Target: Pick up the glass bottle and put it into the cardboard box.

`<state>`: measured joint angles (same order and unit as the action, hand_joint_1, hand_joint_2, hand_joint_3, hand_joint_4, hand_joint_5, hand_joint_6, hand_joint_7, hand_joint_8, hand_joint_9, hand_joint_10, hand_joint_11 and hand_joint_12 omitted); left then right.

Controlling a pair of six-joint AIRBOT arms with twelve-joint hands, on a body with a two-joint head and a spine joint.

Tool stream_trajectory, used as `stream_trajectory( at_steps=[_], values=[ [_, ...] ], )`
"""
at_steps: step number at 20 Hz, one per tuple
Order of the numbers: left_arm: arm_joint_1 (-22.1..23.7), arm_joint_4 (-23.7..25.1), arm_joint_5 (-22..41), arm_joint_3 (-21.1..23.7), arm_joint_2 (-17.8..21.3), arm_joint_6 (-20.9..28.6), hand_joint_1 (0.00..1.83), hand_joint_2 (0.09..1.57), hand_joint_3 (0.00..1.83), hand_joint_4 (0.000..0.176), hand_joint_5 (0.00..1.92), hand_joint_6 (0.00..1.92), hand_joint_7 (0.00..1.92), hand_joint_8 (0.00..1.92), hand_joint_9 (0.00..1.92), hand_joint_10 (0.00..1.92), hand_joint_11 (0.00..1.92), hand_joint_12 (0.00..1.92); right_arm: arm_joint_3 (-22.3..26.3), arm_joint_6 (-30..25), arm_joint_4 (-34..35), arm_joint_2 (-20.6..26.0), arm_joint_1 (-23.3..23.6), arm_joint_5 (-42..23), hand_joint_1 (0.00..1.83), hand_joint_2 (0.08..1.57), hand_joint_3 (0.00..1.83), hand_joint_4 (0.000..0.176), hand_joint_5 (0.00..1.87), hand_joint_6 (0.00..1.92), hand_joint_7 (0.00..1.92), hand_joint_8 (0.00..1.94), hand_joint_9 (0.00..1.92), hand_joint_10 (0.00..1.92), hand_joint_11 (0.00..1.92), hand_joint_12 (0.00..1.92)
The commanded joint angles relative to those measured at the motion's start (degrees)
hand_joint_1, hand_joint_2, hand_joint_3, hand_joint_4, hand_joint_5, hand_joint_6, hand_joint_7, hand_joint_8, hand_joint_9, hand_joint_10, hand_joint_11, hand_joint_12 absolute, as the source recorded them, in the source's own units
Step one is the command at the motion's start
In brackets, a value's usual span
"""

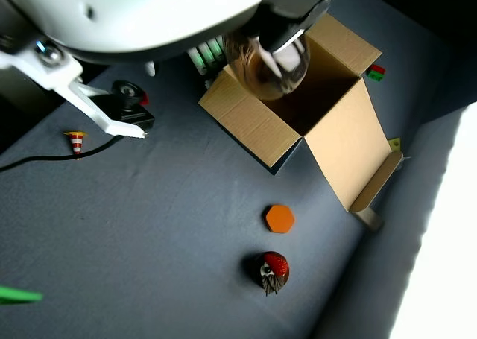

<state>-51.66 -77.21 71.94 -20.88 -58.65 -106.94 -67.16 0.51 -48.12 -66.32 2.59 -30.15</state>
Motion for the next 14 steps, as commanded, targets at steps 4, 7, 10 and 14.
stream_trajectory(
  at_steps=[4, 7, 10, 14],
  values=[
    [0.81, 4.19, 3.46, -0.15, 0.26, 0.38, 0.00, 1.34, 0.04, 0.000, 0.00, 0.00, 0.00, 0.00, 0.00, 0.00, 0.00, 0.00, -0.28, 6.84, 6.14, -1.87, -0.06, -5.47, 1.37, 1.13, 0.00, 0.000, 0.82, 1.19, 1.03, 0.89, 0.89, 1.29, 0.71, 1.61],
    [0.83, 4.16, 3.46, -0.18, 0.25, 0.47, 0.00, 1.36, 0.05, 0.000, 0.00, 0.00, 0.00, 0.00, 0.00, 0.00, 0.00, 0.00, -2.47, 8.42, 6.99, -5.55, -0.65, -3.58, 1.37, 1.13, 0.00, 0.000, 0.83, 1.18, 1.03, 0.88, 0.90, 1.29, 0.71, 1.60],
    [0.75, 4.17, 3.46, -0.38, 0.25, 0.65, 0.00, 1.38, 0.05, 0.000, 0.00, 0.00, 0.00, 0.00, 0.00, 0.00, 0.00, 0.00, -6.02, 5.19, 8.44, -9.41, -1.38, -1.67, 1.37, 1.13, 0.00, 0.000, 0.83, 1.18, 1.03, 0.88, 0.90, 1.29, 0.71, 1.60],
    [0.76, 4.19, 3.20, -0.83, 0.22, 0.79, 0.00, 1.38, 0.04, 0.000, 0.00, 0.00, 0.00, 0.00, 0.00, 0.00, 0.00, 0.00, -8.53, 6.21, 8.45, -13.30, -1.91, 1.62, 1.37, 1.13, 0.00, 0.000, 0.83, 1.19, 1.03, 0.87, 0.89, 1.29, 0.69, 1.60]
  ],
)
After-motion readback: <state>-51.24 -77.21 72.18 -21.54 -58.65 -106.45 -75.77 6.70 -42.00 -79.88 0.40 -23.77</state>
